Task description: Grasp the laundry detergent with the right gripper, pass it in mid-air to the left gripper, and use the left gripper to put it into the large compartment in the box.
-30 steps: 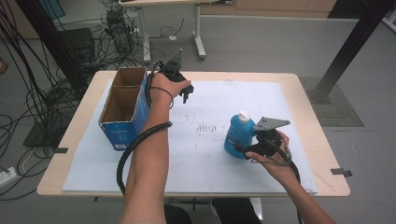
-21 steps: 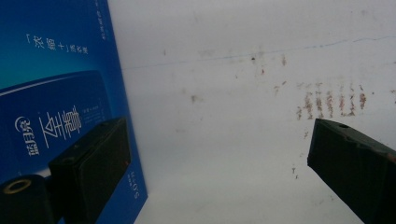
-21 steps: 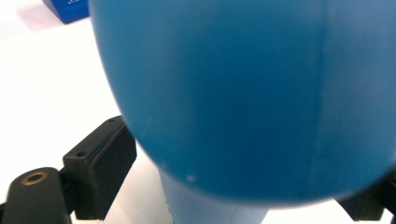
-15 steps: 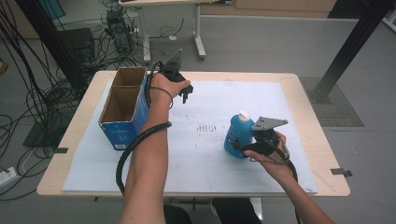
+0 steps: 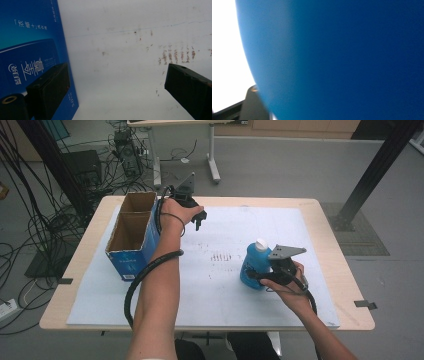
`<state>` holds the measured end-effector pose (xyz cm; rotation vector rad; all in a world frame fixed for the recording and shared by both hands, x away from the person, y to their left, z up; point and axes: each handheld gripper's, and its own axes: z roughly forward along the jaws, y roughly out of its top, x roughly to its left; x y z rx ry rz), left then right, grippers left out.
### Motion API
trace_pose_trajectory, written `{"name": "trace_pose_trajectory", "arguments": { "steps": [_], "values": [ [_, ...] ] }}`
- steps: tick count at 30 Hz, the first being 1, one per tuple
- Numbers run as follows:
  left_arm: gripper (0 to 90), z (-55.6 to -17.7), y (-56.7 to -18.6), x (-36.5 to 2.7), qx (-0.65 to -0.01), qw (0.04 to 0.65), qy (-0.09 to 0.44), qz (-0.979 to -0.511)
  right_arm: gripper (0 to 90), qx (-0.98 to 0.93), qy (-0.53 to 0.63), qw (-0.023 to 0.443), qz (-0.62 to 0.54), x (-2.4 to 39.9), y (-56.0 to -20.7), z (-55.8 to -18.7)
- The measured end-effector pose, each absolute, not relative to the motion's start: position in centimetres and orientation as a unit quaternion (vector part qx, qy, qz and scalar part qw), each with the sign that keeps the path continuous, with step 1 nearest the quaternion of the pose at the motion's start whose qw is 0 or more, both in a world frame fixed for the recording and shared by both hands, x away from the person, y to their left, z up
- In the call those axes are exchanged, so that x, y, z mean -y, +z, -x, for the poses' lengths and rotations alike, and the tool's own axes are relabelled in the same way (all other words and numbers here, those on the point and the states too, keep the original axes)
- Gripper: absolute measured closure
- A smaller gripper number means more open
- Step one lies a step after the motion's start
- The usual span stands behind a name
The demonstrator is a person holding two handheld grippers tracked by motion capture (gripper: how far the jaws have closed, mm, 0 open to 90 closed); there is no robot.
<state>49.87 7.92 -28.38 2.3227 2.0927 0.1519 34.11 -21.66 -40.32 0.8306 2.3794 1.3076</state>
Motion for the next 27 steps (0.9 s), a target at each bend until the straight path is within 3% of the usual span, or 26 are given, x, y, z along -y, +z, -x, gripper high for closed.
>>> {"name": "trace_pose_trajectory", "arguments": {
  "steps": [7, 27],
  "values": [
    [6.7, -49.85, -28.40, -7.83, -0.668, 0.005, 0.048, -0.742, 40.7, -0.829, 0.457, 0.150, -0.285, 21.65, -40.56, -34.14],
    [6.7, -49.74, -28.08, -7.66, -0.668, 0.006, 0.051, -0.742, 42.0, -0.829, 0.459, 0.151, -0.282, 21.71, -40.59, -34.15]
  ]
}}
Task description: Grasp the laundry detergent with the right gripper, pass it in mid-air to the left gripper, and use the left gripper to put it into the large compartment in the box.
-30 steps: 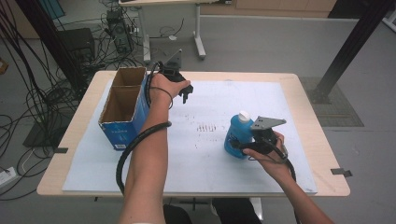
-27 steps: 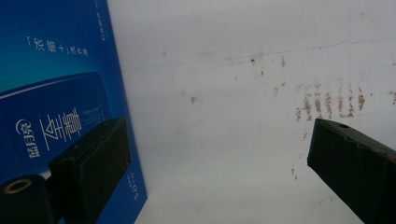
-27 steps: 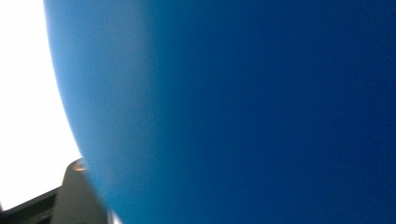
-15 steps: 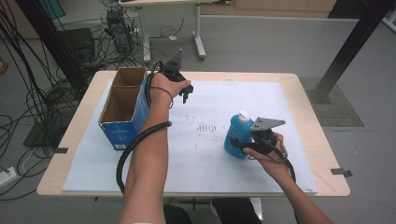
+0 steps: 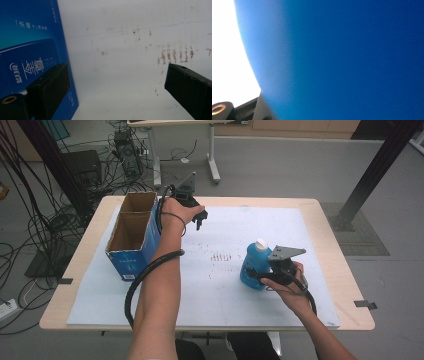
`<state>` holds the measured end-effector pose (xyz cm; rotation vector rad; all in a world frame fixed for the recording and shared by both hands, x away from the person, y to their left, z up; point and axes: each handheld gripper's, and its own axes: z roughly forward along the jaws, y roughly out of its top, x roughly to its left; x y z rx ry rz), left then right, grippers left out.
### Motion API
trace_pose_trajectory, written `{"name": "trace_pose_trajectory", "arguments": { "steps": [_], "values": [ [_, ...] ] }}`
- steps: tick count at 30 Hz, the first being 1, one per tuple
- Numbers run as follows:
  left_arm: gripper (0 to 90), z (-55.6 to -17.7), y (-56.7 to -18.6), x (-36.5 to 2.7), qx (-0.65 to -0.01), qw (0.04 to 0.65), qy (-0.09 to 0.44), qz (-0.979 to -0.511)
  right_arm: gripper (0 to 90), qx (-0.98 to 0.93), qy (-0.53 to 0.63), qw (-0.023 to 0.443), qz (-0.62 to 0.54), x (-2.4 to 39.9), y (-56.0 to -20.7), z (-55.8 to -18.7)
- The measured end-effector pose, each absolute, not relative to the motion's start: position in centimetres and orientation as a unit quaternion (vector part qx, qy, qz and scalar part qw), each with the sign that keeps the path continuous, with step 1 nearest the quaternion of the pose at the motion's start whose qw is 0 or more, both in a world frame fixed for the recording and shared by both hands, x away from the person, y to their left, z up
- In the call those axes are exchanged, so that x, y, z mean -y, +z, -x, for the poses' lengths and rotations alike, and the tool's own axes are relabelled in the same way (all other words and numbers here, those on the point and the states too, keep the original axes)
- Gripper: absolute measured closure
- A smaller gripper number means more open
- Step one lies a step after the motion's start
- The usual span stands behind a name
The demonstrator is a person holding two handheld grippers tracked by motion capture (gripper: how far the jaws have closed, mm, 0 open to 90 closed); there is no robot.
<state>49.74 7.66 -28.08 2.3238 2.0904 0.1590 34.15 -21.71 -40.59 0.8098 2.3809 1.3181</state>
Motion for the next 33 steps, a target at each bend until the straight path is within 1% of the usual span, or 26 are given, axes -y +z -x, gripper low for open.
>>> {"name": "trace_pose_trajectory", "arguments": {
  "steps": [33],
  "values": [
    [6.6, -49.2, -26.9, -7.6, -0.664, 0.011, 0.055, -0.746, 42.6, -0.829, 0.459, 0.155, -0.281, 21.7, -40.6, -34.1]
  ]
}}
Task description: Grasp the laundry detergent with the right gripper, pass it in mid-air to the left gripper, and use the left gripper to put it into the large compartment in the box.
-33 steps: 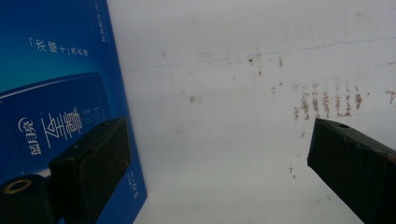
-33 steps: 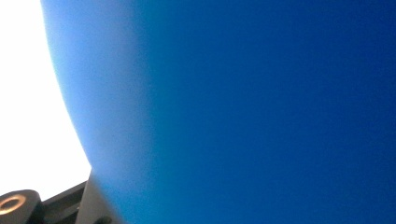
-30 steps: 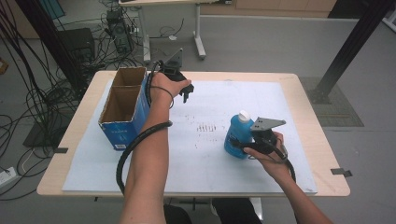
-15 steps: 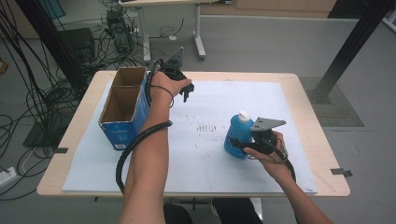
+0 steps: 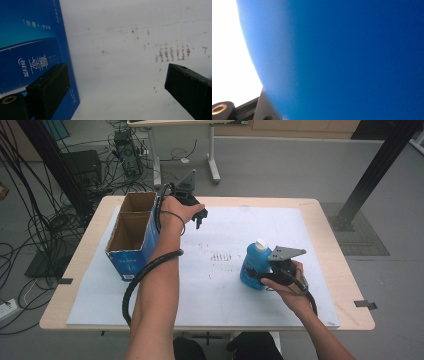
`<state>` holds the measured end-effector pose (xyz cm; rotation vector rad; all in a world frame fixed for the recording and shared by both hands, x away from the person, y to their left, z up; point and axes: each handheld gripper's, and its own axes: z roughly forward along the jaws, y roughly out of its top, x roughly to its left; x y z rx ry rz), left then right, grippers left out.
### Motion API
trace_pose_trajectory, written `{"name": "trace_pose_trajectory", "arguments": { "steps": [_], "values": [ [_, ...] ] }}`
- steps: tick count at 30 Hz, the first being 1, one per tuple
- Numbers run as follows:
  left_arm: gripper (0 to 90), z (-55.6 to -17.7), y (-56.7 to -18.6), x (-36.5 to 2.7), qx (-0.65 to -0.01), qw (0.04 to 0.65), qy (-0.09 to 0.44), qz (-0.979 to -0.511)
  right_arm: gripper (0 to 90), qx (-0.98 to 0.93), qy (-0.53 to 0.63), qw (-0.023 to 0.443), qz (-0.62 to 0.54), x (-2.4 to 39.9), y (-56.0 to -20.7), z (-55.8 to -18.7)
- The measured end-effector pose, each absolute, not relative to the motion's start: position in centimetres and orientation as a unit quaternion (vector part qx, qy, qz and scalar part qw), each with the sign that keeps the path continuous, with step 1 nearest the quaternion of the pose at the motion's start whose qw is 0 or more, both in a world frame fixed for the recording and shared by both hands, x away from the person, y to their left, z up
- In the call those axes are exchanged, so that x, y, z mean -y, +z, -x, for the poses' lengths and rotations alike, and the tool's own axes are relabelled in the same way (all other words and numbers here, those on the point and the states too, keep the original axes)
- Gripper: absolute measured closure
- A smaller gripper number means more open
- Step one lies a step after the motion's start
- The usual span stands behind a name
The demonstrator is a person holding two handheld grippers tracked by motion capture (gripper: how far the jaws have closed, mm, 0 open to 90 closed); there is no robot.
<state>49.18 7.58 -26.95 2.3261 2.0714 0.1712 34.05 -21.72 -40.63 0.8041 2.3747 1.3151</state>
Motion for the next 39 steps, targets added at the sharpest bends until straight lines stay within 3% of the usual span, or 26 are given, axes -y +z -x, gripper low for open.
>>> {"name": "trace_pose_trajectory", "arguments": {
  "steps": [39],
  "values": [
    [6.5, -49.52, -26.85, -7.35, -0.660, 0.003, 0.046, -0.749, 45.8, -0.827, 0.459, 0.158, -0.284, 21.71, -40.61, -33.97]
  ]
}}
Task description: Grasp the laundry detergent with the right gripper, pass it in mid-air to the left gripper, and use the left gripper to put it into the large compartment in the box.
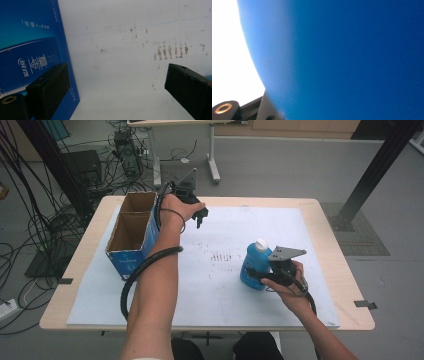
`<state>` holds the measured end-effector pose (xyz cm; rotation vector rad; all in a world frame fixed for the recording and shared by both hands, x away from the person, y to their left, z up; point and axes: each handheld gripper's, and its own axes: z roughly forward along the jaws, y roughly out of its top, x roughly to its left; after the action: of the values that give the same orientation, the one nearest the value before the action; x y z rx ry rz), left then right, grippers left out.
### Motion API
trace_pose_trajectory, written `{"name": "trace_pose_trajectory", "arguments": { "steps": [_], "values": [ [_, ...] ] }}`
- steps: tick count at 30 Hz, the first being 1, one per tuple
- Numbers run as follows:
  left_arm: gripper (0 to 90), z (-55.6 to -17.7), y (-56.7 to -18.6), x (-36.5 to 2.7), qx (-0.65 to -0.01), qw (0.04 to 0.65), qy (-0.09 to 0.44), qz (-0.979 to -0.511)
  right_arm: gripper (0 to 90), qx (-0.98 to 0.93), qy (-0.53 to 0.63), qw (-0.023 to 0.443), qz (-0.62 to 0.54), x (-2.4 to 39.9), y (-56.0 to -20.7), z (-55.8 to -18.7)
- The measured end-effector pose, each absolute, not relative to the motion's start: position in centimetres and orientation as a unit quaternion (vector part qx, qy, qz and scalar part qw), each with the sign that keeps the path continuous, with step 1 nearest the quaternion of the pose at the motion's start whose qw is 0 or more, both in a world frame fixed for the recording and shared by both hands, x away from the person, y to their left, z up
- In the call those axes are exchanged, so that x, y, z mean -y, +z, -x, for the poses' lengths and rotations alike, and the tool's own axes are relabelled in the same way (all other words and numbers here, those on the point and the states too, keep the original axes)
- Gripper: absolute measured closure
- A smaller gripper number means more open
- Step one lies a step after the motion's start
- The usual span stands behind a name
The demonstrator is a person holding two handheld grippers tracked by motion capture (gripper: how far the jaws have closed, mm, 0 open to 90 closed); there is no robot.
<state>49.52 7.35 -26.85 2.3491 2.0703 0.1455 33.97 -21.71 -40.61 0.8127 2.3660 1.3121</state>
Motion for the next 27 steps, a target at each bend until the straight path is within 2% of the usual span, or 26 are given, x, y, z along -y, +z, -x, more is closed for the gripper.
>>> {"name": "trace_pose_trajectory", "arguments": {
  "steps": [15, 27],
  "values": [
    [6.8, -49.3, -26.6, -7.8, -0.652, 0.007, 0.037, -0.758, 45.8, -0.827, 0.458, 0.155, -0.287, 21.7, -40.6, -34.0],
    [7.2, -49.1, -24.9, -9.1, -0.630, 0.011, 0.038, -0.776, 45.5, -0.835, 0.449, 0.140, -0.287, 21.4, -39.4, -34.6]
  ]
}}
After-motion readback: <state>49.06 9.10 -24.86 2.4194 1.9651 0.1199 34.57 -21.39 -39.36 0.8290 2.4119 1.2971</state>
